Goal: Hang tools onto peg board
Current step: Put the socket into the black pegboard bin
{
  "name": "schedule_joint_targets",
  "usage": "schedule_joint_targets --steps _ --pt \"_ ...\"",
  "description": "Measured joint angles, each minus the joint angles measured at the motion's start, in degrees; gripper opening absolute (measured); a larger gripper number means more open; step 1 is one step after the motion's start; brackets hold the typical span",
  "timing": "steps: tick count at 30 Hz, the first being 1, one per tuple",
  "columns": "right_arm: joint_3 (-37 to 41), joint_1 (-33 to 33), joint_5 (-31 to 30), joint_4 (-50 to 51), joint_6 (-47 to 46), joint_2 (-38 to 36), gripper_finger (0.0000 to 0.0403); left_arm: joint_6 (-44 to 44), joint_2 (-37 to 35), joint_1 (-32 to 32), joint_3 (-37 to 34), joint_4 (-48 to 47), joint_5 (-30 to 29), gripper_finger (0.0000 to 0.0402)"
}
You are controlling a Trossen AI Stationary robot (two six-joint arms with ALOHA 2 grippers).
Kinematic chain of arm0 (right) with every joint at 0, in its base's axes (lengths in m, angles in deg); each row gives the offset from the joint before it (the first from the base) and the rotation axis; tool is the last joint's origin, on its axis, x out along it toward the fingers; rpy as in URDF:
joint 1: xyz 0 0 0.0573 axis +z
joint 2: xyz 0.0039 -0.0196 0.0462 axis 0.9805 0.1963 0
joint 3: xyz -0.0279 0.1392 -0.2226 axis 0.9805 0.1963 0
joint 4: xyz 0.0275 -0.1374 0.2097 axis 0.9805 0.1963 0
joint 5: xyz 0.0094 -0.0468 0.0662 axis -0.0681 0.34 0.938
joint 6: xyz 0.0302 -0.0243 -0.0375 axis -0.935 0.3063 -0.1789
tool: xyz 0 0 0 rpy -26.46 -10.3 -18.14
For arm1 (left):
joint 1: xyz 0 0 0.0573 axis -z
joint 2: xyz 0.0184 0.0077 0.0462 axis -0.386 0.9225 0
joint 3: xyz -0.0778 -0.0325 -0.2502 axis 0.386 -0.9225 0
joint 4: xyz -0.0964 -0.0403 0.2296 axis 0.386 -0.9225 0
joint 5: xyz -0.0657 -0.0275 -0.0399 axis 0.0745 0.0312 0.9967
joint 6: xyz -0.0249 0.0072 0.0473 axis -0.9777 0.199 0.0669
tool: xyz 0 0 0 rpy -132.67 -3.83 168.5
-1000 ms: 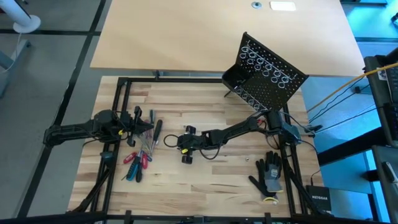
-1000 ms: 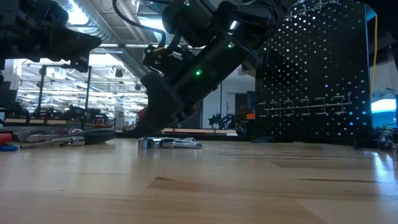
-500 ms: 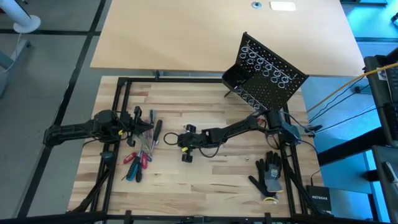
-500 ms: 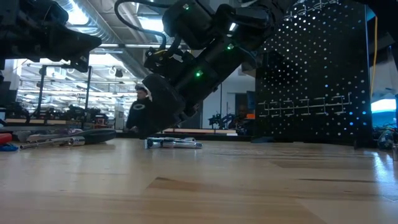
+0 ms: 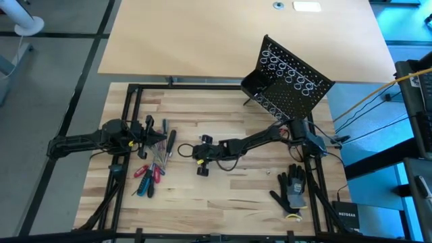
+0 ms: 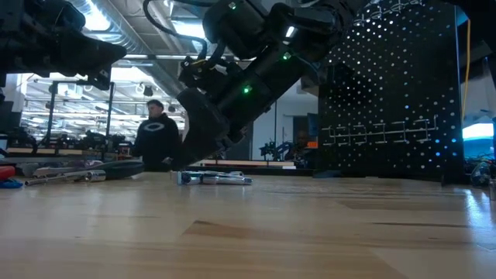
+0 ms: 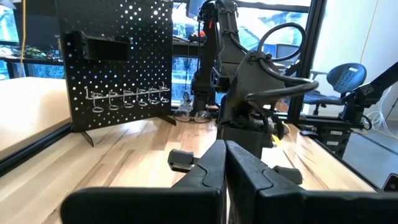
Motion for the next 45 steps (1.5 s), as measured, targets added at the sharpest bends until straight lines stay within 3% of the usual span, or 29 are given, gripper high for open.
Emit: schedule_joint_targets --steps 8,17,24,32,39,45 --pt "0.0 0.6 -4.4 1.7 1.5 -3.2 0.002 -0.1 0.0 0.0 0.0 -0.1 0.0 0.0001" --pt "0.0 3.9 -18.5 8.3 4.3 -11.3 0.0022 0.0 0.0 0.0 0.0 0.0 0.0 0.0001" --pt "0.0 4.1 -25.1 14.1 6.0 -19.7 0.0022 0.0 0.0 0.0 0.0 0.0 0.0 0.0001" --pt "0.0 4.0 -38.7 24.7 6.1 -30.1 0.0023 0.0 0.0 0.0 0.0 0.0 0.0 0.0001" --pt "0.0 2.0 -50.8 33.9 5.9 -36.2 0.0023 0.0 0.0 0.0 0.0 0.0 0.0 0.0001" --pt "0.0 -3.1 -52.4 39.3 5.5 -37.8 0.0023 0.0 0.0 0.0 0.0 0.0 0.0 0.0001"
